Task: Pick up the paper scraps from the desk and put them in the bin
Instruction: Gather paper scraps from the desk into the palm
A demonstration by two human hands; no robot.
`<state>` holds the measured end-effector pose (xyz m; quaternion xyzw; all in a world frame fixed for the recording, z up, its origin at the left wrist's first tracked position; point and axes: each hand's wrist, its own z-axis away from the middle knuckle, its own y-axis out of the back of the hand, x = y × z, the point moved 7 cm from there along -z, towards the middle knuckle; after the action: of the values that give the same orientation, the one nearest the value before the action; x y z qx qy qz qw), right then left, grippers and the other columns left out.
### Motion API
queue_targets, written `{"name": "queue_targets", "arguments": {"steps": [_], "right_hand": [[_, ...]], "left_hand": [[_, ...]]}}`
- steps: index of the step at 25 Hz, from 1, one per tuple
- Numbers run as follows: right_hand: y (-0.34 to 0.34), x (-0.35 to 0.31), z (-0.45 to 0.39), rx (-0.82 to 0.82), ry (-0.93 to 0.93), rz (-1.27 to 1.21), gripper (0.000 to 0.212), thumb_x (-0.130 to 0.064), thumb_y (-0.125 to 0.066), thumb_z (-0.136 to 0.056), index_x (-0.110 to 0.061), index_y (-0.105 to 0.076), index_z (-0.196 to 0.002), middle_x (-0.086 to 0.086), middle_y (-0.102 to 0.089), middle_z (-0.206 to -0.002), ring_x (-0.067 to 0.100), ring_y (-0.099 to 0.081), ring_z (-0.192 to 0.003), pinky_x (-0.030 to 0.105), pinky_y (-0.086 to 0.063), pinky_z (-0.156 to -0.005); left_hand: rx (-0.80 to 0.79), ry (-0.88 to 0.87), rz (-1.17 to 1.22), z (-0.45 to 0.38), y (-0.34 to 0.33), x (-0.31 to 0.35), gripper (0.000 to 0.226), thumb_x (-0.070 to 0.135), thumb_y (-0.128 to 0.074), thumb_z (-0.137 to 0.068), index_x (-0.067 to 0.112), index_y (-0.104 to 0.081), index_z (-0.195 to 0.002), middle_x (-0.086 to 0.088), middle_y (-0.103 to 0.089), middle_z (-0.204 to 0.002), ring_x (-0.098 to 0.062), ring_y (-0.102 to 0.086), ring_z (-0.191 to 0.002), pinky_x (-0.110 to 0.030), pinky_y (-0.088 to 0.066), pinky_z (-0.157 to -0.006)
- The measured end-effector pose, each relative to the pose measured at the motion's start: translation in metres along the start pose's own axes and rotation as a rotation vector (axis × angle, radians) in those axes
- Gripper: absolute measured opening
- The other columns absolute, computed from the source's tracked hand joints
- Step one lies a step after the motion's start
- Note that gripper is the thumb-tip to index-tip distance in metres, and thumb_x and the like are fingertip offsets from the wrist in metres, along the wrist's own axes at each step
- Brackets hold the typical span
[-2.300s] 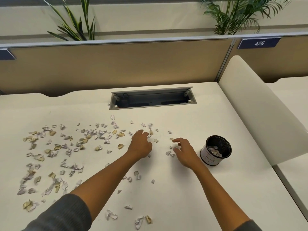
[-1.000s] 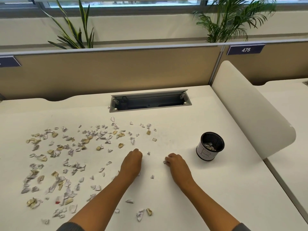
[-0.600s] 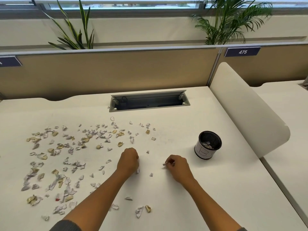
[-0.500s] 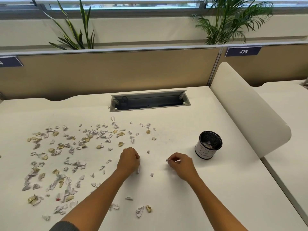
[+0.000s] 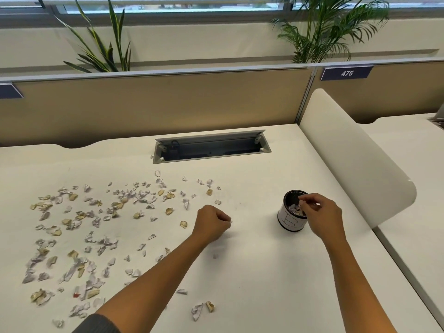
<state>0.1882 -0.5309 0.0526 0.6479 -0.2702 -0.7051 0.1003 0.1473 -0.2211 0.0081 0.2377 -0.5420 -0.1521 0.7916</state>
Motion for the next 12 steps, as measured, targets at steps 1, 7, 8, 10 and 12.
{"name": "queue_targets", "arguments": {"steps": [1, 7, 8, 10, 12], "right_hand": [[0.0, 0.004, -0.001, -0.005, -0.013, -0.006, 0.015, -0.011, -0.066, -0.089, -0.022, -0.075, -0.096, -0.008, -0.073, -0.083, 0.003, -0.07, -0.085, 0.011, -0.044, -0.063], [-0.003, 0.016, -0.004, 0.014, -0.088, -0.202, 0.036, 0.002, -0.055, -0.087, -0.026, -0.073, -0.099, -0.009, -0.074, -0.1, 0.012, -0.07, -0.097, 0.028, -0.053, -0.088], [-0.002, 0.018, -0.004, 0.026, -0.099, -0.23, 0.035, 0.002, -0.055, -0.087, -0.026, -0.072, -0.099, -0.01, -0.074, -0.101, 0.011, -0.07, -0.097, 0.029, -0.053, -0.088], [-0.002, 0.021, -0.004, 0.046, -0.116, -0.287, 0.033, 0.002, -0.055, -0.087, -0.023, -0.071, -0.1, -0.007, -0.074, -0.101, 0.009, -0.07, -0.097, 0.033, -0.054, -0.091], [-0.001, 0.023, -0.004, 0.061, -0.131, -0.328, 0.032, 0.002, -0.055, -0.087, -0.024, -0.071, -0.098, -0.006, -0.074, -0.1, 0.006, -0.07, -0.093, 0.034, -0.055, -0.091]], "left_hand": [[-0.026, -0.01, 0.02, 0.0, -0.008, 0.011, 0.011, 0.007, -0.073, -0.074, 0.015, -0.08, -0.077, 0.01, -0.074, -0.075, 0.004, -0.062, -0.062, -0.002, -0.038, -0.046], [-0.132, -0.19, 0.019, -0.002, -0.053, 0.091, 0.011, 0.011, -0.071, -0.077, 0.013, -0.08, -0.083, 0.002, -0.074, -0.075, -0.01, -0.067, -0.061, -0.009, -0.043, -0.044], [-0.149, -0.216, 0.019, -0.003, -0.061, 0.104, 0.011, 0.011, -0.071, -0.078, 0.012, -0.08, -0.084, 0.002, -0.073, -0.073, -0.014, -0.067, -0.061, -0.011, -0.043, -0.042], [-0.177, -0.263, 0.018, -0.004, -0.076, 0.129, 0.012, 0.01, -0.071, -0.078, 0.011, -0.08, -0.086, 0.0, -0.073, -0.075, -0.015, -0.065, -0.06, -0.012, -0.043, -0.041], [-0.19, -0.31, 0.005, -0.006, -0.088, 0.148, 0.015, 0.008, -0.069, -0.079, 0.01, -0.08, -0.089, -0.003, -0.077, -0.088, -0.011, -0.064, -0.066, -0.009, -0.044, -0.05]]}}
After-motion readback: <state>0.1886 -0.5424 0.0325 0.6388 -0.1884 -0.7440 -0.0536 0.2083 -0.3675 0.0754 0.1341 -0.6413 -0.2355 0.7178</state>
